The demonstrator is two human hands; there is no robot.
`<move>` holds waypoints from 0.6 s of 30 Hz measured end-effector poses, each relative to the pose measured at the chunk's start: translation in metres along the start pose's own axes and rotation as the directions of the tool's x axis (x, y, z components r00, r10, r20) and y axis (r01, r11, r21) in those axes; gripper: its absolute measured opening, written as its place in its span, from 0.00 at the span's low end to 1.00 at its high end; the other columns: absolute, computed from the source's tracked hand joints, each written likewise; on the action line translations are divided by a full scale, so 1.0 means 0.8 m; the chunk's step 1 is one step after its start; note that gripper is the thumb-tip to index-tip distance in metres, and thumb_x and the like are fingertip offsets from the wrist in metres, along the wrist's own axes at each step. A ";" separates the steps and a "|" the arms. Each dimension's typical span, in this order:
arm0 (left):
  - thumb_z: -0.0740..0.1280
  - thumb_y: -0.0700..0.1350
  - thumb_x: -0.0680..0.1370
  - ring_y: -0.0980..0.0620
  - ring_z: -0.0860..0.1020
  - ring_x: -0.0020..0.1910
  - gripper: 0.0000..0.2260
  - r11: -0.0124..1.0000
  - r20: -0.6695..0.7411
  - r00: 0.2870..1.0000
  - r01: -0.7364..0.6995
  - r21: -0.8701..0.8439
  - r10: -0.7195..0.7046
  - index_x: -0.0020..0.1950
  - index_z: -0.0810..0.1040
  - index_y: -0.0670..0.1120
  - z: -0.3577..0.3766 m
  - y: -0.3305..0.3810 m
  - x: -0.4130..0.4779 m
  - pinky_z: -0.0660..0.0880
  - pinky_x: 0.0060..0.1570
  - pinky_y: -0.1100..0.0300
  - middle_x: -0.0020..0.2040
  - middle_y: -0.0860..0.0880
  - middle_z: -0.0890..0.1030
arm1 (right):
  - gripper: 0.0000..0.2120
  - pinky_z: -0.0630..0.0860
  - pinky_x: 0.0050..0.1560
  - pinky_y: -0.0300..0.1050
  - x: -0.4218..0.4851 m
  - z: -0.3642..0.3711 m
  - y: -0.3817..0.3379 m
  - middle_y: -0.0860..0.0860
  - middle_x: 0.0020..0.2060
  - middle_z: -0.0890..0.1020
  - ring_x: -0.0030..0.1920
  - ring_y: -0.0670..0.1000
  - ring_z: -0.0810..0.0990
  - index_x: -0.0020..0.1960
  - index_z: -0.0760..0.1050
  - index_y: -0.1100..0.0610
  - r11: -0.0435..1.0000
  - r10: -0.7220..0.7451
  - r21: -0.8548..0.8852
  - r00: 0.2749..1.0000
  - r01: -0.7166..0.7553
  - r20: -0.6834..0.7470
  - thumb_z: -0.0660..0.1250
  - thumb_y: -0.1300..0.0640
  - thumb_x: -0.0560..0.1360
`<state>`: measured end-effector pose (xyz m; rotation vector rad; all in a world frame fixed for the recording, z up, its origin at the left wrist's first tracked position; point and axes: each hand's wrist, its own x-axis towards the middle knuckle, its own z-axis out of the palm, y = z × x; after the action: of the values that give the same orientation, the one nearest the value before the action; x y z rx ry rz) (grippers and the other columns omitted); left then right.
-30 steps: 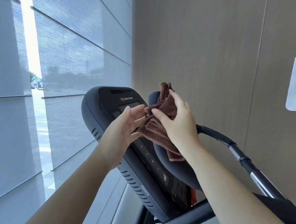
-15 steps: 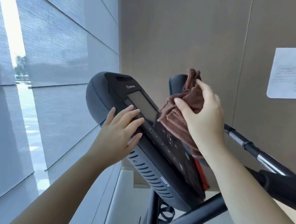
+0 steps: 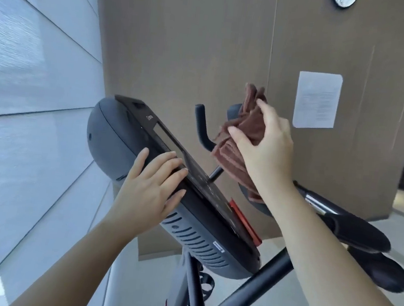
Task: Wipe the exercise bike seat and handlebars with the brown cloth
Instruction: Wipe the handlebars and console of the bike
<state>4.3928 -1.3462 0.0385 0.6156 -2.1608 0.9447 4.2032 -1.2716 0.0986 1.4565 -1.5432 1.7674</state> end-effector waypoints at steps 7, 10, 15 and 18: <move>0.59 0.48 0.76 0.45 0.74 0.59 0.15 1.000 -0.061 0.998 0.007 0.006 -0.007 0.53 0.80 0.42 0.007 -0.001 0.002 0.58 0.64 0.43 0.53 0.45 0.80 | 0.31 0.67 0.48 0.32 -0.072 -0.031 0.038 0.51 0.51 0.72 0.49 0.49 0.75 0.65 0.70 0.52 0.980 -0.010 -0.197 0.997 0.026 0.082 0.74 0.50 0.65; 0.59 0.48 0.76 0.46 0.73 0.60 0.15 1.000 -0.061 0.998 0.016 0.003 -0.015 0.53 0.80 0.42 0.006 0.000 0.002 0.57 0.64 0.43 0.53 0.44 0.80 | 0.30 0.61 0.43 0.17 -0.023 -0.014 0.016 0.50 0.52 0.73 0.47 0.43 0.70 0.64 0.69 0.51 0.997 0.079 -0.004 0.996 -0.079 0.048 0.74 0.48 0.66; 0.58 0.47 0.76 0.44 0.74 0.59 0.15 0.999 -0.044 0.998 0.033 0.001 -0.033 0.52 0.80 0.41 0.001 0.004 0.004 0.57 0.64 0.42 0.54 0.44 0.80 | 0.30 0.64 0.52 0.35 -0.008 -0.022 0.023 0.49 0.57 0.76 0.52 0.43 0.71 0.66 0.67 0.47 0.996 0.077 0.027 0.985 -0.082 0.157 0.72 0.44 0.66; 0.58 0.46 0.76 0.43 0.74 0.59 0.14 0.997 -0.081 0.995 0.063 -0.050 -0.066 0.53 0.79 0.41 -0.004 0.013 0.010 0.58 0.64 0.42 0.55 0.43 0.79 | 0.32 0.66 0.53 0.38 -0.039 -0.051 0.050 0.44 0.55 0.76 0.54 0.44 0.74 0.65 0.67 0.44 0.998 0.070 -0.027 0.939 -0.065 0.336 0.71 0.40 0.63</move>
<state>4.3822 -1.3387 0.0414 0.6090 -2.0719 0.8667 4.1651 -1.2385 0.0578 1.7921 -1.7854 1.5980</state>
